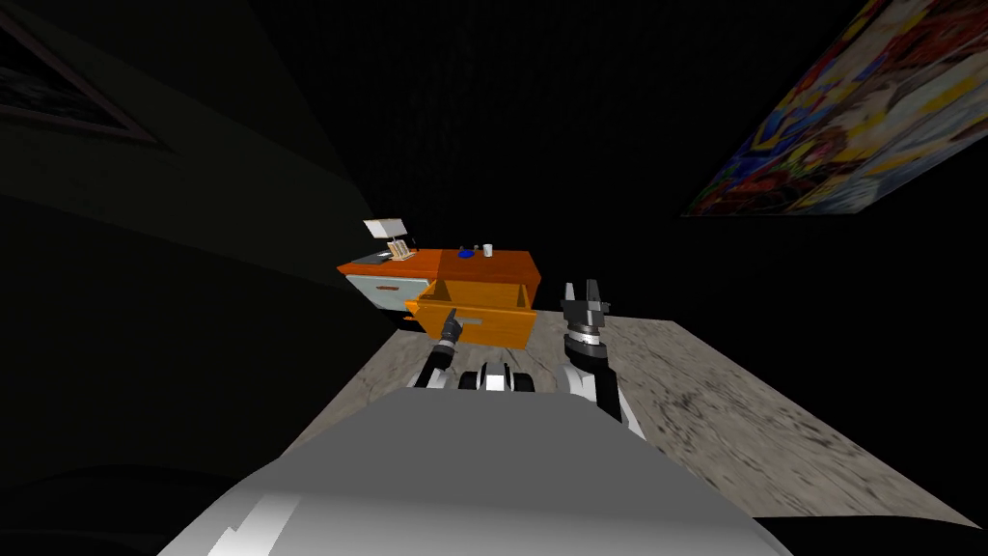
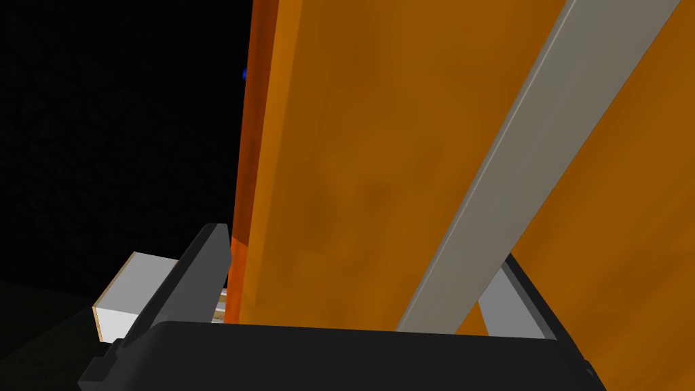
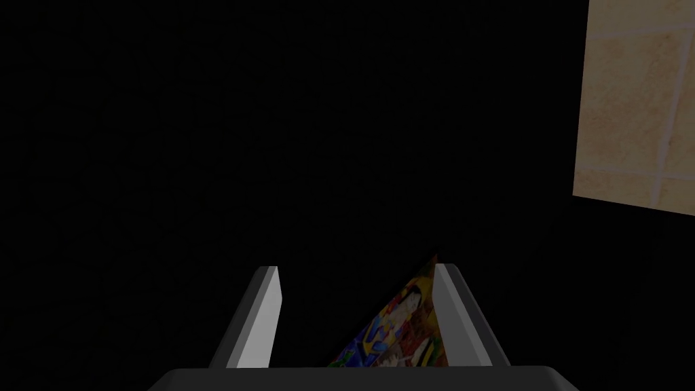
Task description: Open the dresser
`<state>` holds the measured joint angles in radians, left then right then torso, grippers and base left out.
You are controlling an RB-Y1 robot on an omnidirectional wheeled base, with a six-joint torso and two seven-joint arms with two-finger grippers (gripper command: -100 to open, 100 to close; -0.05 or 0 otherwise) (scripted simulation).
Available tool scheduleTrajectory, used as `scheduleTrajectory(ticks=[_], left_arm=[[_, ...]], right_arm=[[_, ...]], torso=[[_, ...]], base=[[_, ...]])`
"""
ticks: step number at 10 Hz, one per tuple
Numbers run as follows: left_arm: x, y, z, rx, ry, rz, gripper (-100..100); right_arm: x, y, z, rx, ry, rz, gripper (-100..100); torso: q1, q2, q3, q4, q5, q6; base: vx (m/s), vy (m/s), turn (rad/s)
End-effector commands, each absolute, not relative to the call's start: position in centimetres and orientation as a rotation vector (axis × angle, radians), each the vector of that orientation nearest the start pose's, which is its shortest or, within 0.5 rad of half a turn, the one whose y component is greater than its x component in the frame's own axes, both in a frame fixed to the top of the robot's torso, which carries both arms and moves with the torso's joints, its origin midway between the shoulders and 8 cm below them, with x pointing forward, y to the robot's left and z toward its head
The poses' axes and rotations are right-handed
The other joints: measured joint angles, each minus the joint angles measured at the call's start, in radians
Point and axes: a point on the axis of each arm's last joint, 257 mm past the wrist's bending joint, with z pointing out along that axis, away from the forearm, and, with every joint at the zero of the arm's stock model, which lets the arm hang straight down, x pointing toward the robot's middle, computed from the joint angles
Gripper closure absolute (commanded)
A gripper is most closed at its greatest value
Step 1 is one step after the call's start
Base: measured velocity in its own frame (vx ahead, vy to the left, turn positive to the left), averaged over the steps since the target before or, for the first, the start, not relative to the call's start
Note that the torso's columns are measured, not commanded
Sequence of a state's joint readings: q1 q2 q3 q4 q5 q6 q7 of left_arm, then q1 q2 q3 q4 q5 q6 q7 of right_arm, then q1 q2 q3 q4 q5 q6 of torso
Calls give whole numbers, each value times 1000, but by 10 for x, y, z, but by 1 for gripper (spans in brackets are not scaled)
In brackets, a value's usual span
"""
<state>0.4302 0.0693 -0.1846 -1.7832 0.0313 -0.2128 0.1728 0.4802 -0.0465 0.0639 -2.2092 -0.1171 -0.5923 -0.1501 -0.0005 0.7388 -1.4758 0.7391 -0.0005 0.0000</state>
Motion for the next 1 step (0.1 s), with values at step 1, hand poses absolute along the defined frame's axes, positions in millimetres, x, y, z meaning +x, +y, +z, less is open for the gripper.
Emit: scheduleTrajectory(ticks=[1], left_arm=[[419, 206, -264, -1317, 1148, -1383, 0]], right_arm=[[345, -268, 15, 736, 508, 1589, 0]], torso=[[0, 0, 0, 0, 0, 0]], base=[[0, 0, 0]])
